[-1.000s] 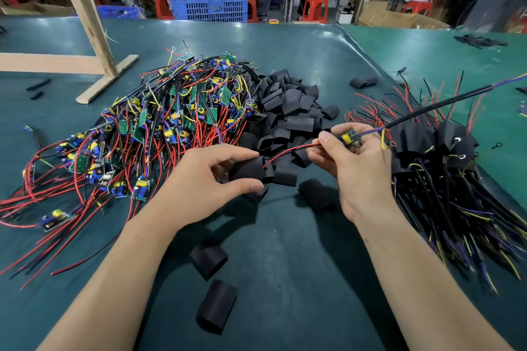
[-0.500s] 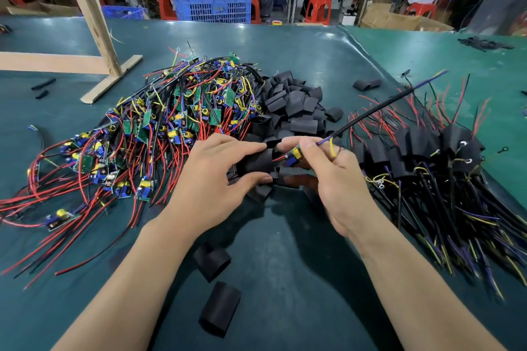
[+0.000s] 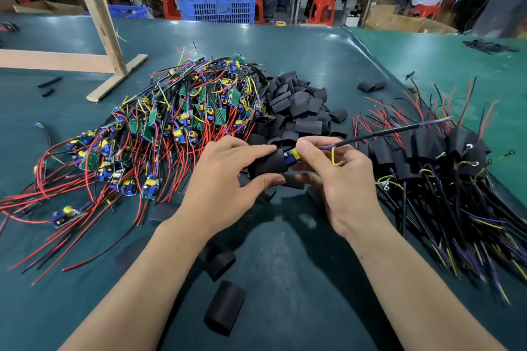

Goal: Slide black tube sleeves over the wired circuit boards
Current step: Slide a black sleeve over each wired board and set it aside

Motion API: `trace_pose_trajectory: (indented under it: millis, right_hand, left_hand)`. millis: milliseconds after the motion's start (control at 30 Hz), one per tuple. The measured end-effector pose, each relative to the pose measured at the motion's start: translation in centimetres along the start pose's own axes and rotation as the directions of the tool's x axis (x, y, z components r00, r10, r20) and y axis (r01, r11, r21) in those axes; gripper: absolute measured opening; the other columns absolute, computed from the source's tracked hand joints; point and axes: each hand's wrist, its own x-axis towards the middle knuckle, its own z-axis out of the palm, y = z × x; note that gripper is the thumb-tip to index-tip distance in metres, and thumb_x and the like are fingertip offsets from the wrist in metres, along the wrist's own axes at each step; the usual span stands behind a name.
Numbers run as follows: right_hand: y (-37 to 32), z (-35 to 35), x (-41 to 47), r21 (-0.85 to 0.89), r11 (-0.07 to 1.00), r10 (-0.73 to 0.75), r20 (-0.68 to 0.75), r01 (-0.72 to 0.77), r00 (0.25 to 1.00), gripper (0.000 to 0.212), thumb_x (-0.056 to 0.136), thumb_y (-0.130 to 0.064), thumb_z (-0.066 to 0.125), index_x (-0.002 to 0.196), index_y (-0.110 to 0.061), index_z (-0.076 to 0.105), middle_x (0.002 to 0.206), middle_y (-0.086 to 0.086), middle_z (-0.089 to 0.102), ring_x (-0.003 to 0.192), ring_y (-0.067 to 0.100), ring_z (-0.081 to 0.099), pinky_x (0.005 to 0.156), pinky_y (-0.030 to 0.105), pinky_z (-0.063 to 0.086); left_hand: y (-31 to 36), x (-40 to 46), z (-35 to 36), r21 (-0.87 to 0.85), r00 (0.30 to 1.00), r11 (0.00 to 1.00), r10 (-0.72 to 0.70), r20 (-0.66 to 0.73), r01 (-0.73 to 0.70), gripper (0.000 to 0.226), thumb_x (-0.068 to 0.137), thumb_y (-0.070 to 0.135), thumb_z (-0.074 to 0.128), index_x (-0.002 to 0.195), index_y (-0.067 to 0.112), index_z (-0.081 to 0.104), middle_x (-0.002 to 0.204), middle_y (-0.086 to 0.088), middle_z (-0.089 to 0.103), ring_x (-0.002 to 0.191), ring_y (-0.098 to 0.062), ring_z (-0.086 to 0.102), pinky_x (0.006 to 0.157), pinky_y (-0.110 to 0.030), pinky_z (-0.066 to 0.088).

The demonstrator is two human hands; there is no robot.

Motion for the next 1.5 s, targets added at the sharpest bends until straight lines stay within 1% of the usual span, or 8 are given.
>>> trace_pose_trajectory:
  millis: [133,433,567,867,967,1167,1400,1500]
  right_hand:
    - [-0.02,0.03,-0.04,0.028,0.998,0.058,-0.062,-0.057,0.996,0.016,0.085,-0.010,0.074,0.073,-0.021,0.074,0.071,0.002,0.070,0.060,0.014,0.063,0.044,0.020,0.042]
    - [0.70,0.54,-0.40,-0.048,0.995,0.074,-0.148,-0.082,0.986,0.010,0.084,-0.015,0.076,0.076,-0.020,0.073,0.070,0.004,0.072,0.062,0.017,0.067,0.051,0.027,0.049]
    - [0.71,0.69,-0.72,-0.123,0.992,-0.033,-0.135,0.017,0.990,0.006,0.087,-0.016,0.074,0.081,-0.016,0.072,0.070,0.002,0.072,0.061,0.015,0.067,0.047,0.026,0.048]
    - [0.05,0.33,-0.46,-0.095,0.995,0.043,0.106,-0.033,0.993,0.025,0.092,-0.002,0.063,0.089,-0.022,0.077,0.092,0.000,0.076,0.092,0.021,0.070,0.059,0.023,0.054]
    - [0.10,0.16,-0.31,-0.026,0.994,0.105,0.123,-0.103,0.987,0.022,0.092,-0.003,0.062,0.089,-0.017,0.078,0.095,0.006,0.075,0.094,0.029,0.067,0.060,0.023,0.054]
    - [0.34,0.62,-0.55,0.013,0.990,0.139,0.153,-0.142,0.978,0.024,0.091,-0.002,0.062,0.084,-0.018,0.079,0.090,0.006,0.076,0.080,0.020,0.069,0.059,0.024,0.054]
    - [0.32,0.69,-0.57,0.053,0.992,0.110,0.151,-0.119,0.982,0.015,0.089,-0.006,0.067,0.097,-0.015,0.075,0.088,0.004,0.073,0.082,0.019,0.068,0.060,0.026,0.054]
    - [0.22,0.68,-0.55,0.014,0.998,0.058,0.076,-0.059,0.995,0.012,0.087,-0.008,0.070,0.085,-0.018,0.076,0.082,0.005,0.073,0.079,0.022,0.071,0.065,0.030,0.057]
  left_hand:
    - [0.04,-0.13,-0.02,-0.047,0.997,0.998,-0.026,0.069,0.029,0.047,0.074,0.041,0.077,0.115,0.018,0.073,0.095,-0.001,0.062,0.097,-0.020,0.057,0.091,-0.044,0.047]
    - [-0.17,-0.10,0.33,0.008,1.000,1.000,0.026,-0.011,-0.025,0.043,0.073,0.035,0.083,0.109,0.013,0.075,0.087,0.003,0.065,0.088,-0.022,0.060,0.081,-0.050,0.050]
    - [-0.13,-0.16,0.42,-0.021,1.000,1.000,0.016,-0.017,-0.016,0.040,0.075,0.031,0.083,0.110,0.014,0.075,0.090,-0.002,0.066,0.088,-0.024,0.061,0.081,-0.047,0.051]
    - [-0.26,0.14,-0.18,-0.058,0.996,0.998,-0.030,-0.087,0.025,0.039,0.073,0.024,0.085,0.110,0.013,0.075,0.091,0.019,0.058,0.093,-0.018,0.061,0.089,-0.045,0.050]
    - [-0.29,0.02,0.01,-0.078,0.996,0.996,-0.043,-0.078,0.037,0.040,0.073,0.024,0.085,0.110,0.015,0.075,0.094,0.010,0.062,0.094,-0.018,0.061,0.090,-0.046,0.050]
    - [-0.47,0.12,0.09,-0.075,0.996,0.996,-0.050,-0.070,0.045,0.039,0.073,0.021,0.086,0.109,0.014,0.075,0.095,-0.002,0.068,0.092,-0.020,0.064,0.087,-0.044,0.052]
    - [-0.12,0.28,-0.05,-0.063,0.993,0.998,-0.037,-0.115,0.030,0.039,0.072,0.021,0.087,0.108,0.012,0.076,0.091,0.020,0.057,0.090,-0.017,0.063,0.087,-0.042,0.052]
    - [-0.13,0.23,-0.12,-0.058,0.992,0.998,-0.045,-0.117,0.038,0.039,0.072,0.023,0.086,0.108,0.011,0.076,0.091,0.018,0.058,0.091,-0.019,0.063,0.087,-0.043,0.051]
